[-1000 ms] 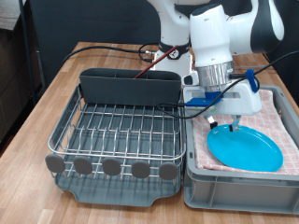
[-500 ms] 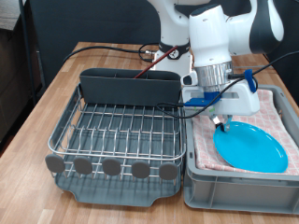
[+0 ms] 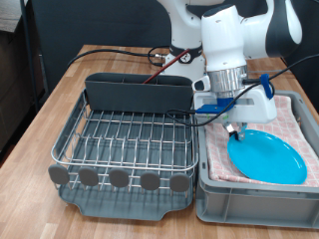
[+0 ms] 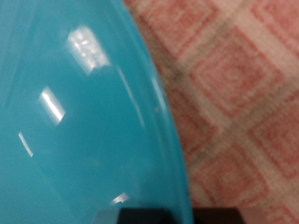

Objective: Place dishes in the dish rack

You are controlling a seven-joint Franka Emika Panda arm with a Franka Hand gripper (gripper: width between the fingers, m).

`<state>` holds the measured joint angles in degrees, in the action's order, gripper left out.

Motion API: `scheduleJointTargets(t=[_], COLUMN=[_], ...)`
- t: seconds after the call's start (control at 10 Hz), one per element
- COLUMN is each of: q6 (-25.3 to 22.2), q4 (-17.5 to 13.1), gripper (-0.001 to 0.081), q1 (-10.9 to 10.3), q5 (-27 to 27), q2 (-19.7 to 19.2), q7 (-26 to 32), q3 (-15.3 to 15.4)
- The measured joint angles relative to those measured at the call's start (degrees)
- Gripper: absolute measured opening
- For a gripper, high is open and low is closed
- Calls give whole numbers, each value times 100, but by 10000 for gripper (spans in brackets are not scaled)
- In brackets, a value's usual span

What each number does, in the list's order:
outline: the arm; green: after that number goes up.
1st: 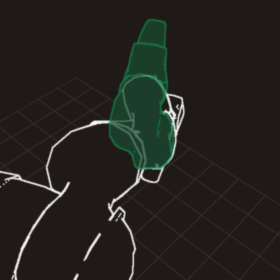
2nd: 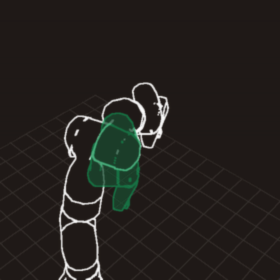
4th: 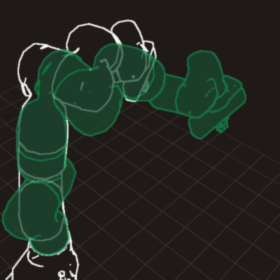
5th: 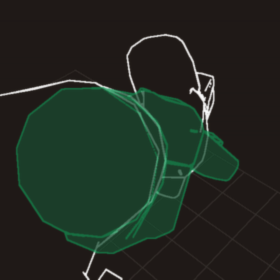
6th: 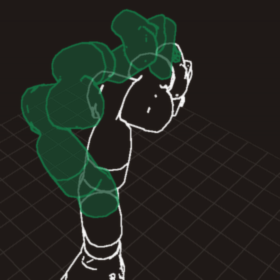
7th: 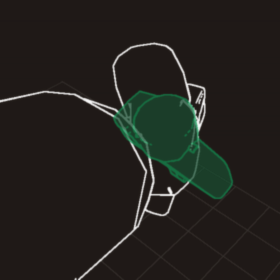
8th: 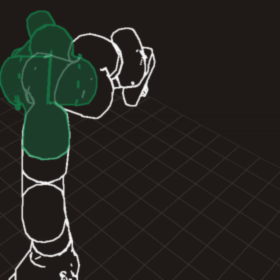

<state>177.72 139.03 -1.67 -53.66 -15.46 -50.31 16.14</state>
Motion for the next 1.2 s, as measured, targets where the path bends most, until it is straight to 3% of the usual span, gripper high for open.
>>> scheduleJointTargets(t=[0.4,0.7,1.0,1.2], q6=[-157,-444,-793,-1071], q4=[153,209,295,336], gripper=[30,28,25,23], q1=[-460,-605,-816,-838], q5=[819,1407,2506,3116], q2=[273,475,753,969], q7=[-796,-1223,-2106,-2579], q3=[-631,-975,-1452,-1639])
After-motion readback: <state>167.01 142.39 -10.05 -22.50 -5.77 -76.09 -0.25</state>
